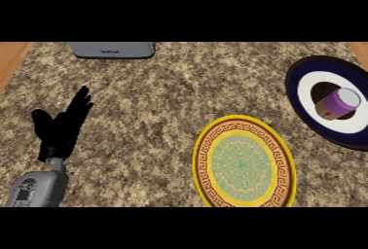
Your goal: Pick the can from the plate and place it in the plate
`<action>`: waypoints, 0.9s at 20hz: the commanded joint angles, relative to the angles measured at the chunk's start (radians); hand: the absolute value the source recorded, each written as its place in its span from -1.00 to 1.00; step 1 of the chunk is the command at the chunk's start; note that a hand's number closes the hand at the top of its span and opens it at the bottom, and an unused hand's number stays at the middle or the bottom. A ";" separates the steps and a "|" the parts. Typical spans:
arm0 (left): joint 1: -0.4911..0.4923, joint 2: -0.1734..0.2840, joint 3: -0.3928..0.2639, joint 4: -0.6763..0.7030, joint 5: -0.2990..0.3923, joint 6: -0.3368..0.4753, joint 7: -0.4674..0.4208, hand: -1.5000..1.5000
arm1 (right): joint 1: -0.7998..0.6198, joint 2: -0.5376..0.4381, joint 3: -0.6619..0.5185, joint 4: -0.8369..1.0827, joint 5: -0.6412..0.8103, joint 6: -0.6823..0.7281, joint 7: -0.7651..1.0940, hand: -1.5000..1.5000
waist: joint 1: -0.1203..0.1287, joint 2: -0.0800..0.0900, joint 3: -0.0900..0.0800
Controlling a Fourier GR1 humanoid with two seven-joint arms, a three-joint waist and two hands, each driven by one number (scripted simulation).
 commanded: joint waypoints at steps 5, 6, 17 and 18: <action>-0.009 0.019 0.023 0.013 0.005 -0.009 -0.006 0.00 | -0.056 -0.069 -0.082 0.162 -0.156 0.352 0.203 -1.00 | -0.002 0.000 0.000; 0.007 -0.011 0.001 -0.005 0.005 -0.006 -0.015 0.00 | -0.060 -0.101 -0.103 0.185 -0.178 0.376 0.236 -1.00 | 0.002 0.001 0.000; 0.003 -0.003 0.003 -0.021 -0.011 -0.002 -0.007 0.00 | 0.088 -0.165 -0.109 0.151 -0.232 0.470 0.144 -1.00 | 0.015 0.010 0.005; 0.016 -0.002 0.003 -0.048 0.009 -0.016 0.019 0.00 | 0.074 -0.193 -0.128 0.158 -0.254 0.475 0.171 -1.00 | 0.018 0.008 0.005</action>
